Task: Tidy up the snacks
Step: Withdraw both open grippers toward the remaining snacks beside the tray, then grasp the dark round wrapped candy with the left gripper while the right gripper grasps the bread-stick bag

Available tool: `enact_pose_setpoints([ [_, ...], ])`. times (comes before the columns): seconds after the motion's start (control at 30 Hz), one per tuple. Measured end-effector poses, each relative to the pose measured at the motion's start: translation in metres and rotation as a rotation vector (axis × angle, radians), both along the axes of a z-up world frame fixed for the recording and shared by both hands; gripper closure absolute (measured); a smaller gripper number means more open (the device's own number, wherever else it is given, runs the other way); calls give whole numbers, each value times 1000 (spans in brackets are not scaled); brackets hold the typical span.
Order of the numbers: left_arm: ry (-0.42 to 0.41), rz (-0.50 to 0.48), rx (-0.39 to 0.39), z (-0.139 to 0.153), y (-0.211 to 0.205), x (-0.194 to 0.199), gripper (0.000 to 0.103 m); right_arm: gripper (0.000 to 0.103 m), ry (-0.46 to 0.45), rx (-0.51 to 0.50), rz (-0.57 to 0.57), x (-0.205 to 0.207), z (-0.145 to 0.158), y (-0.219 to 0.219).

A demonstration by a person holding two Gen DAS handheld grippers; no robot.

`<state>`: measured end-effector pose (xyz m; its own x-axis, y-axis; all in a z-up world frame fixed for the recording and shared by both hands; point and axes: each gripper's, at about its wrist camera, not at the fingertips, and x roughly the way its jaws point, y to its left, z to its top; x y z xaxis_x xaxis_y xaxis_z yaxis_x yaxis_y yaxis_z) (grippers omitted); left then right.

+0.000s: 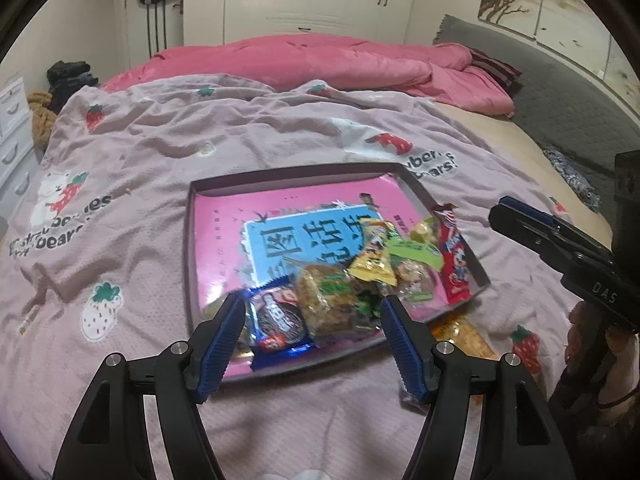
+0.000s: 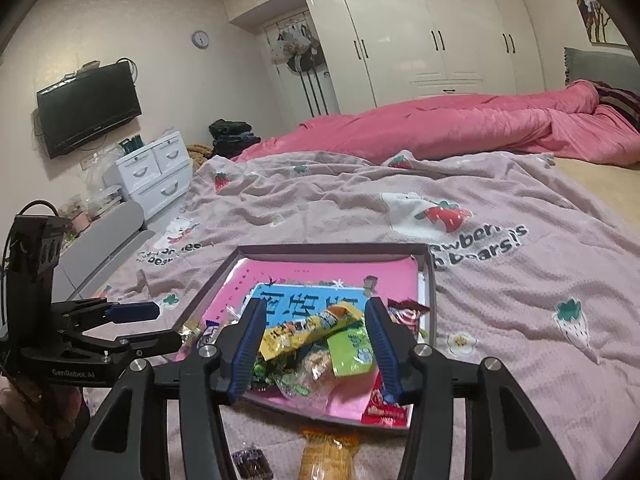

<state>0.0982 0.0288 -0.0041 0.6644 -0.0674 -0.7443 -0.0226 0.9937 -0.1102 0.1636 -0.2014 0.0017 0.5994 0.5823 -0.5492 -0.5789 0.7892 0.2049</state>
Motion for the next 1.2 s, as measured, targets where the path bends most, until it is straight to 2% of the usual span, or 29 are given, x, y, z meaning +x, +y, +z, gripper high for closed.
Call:
enact_pose_setpoints([
  [0.3,73,-108,-29,-21,-32,-14,31,52,90,-83,-54,-14,-19,-8],
  [0.57,186,-207,-64,-58,-65,-18,31,52,233,-206,-54,-29,-53,-12],
  [0.7,214,-230,-62,-72,-74,-19,31,52,282,-267,-43,-32,-70,-11],
  [0.83,236,-233,-100,-80,-73,-16,31,52,301,-324,-28,-35,-82,-8],
  [0.93,239,-239,-112,-84,-75,-14,31,52,298,-327,-7,-37,-84,-7],
  [1.07,240,-252,-104,-87,-79,-10,32,52,290,-348,32,-41,-86,-1],
  [1.13,247,-258,-100,-89,-81,-9,43,52,284,-373,48,-43,-89,3],
  [1.2,250,-265,-93,-91,-82,-8,48,52,291,-377,58,-43,-93,4],
])
